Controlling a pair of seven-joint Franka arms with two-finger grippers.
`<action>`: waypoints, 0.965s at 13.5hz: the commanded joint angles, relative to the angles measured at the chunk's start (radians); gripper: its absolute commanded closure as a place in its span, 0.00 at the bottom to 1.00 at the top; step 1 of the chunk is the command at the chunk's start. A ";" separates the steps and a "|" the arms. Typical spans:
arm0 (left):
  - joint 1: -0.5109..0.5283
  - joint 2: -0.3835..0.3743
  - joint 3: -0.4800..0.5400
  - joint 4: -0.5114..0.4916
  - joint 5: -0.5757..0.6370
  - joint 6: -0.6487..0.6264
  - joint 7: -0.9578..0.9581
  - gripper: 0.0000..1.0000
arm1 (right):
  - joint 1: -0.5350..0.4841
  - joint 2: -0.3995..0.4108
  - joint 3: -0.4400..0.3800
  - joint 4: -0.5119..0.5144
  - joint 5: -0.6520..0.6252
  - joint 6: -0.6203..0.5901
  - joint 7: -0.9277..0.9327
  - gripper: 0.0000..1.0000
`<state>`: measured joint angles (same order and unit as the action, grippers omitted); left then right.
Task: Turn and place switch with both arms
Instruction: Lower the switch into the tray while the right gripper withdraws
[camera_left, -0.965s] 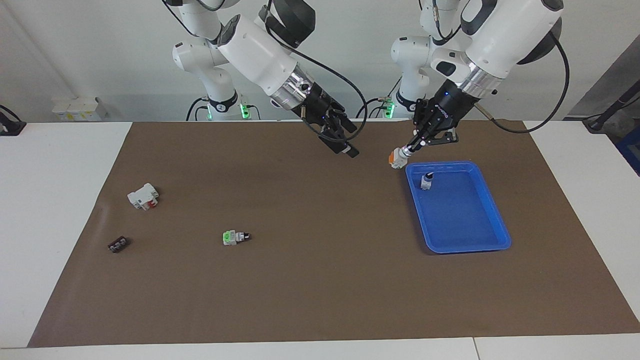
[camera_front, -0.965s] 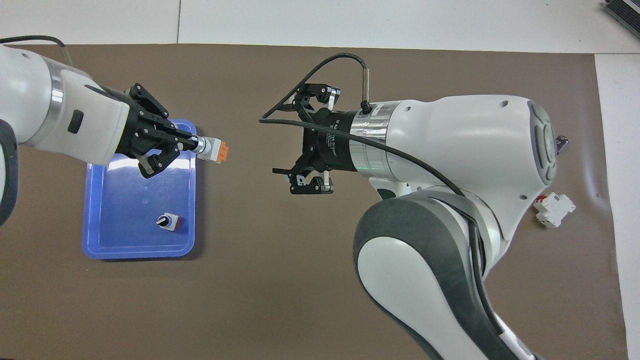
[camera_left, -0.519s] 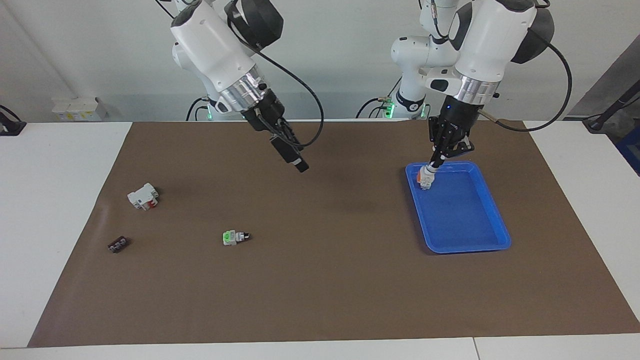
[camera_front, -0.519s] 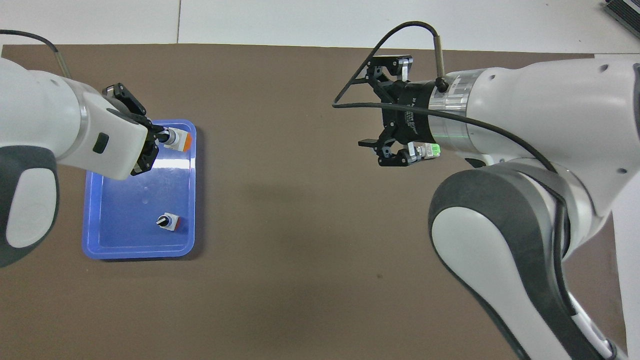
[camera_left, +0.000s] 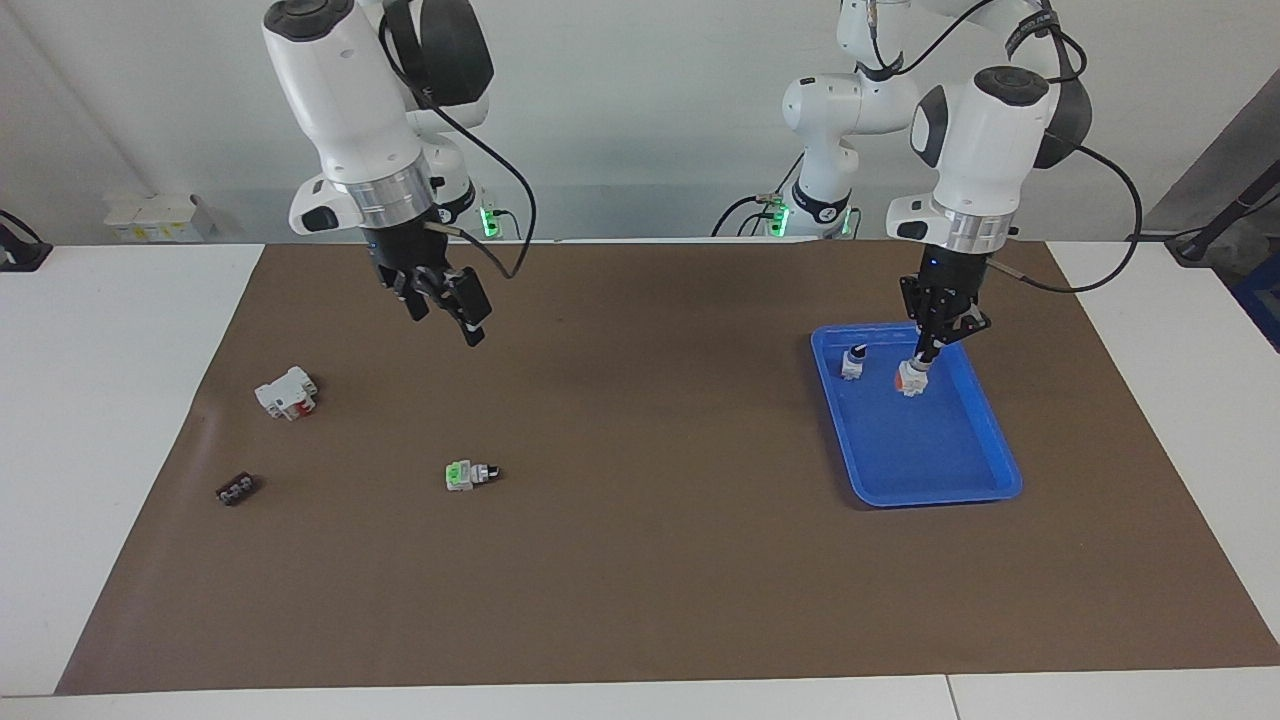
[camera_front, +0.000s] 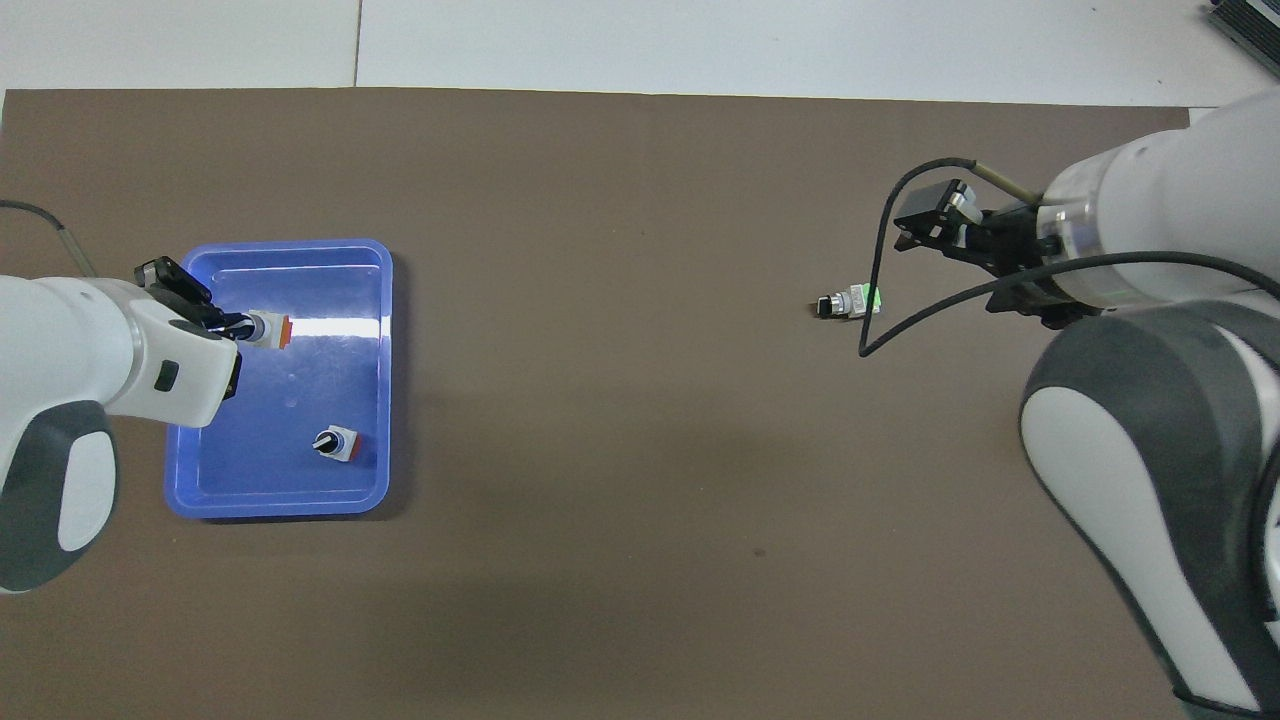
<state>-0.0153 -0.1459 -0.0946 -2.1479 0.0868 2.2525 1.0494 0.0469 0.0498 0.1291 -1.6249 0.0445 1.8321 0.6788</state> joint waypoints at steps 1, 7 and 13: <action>0.049 -0.040 -0.008 -0.099 0.018 0.036 -0.002 1.00 | -0.065 -0.031 -0.047 -0.007 -0.018 -0.054 -0.242 0.00; 0.041 -0.029 -0.011 -0.199 0.018 -0.002 -0.444 1.00 | -0.019 -0.117 -0.190 -0.080 -0.055 -0.157 -0.426 0.00; 0.008 -0.038 -0.013 -0.227 0.018 -0.086 -0.359 0.74 | -0.018 -0.091 -0.178 0.005 -0.095 -0.177 -0.502 0.00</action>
<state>0.0258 -0.1486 -0.1135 -2.3563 0.0892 2.1954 0.6654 0.0253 -0.0565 -0.0497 -1.6530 -0.0239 1.6762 0.2219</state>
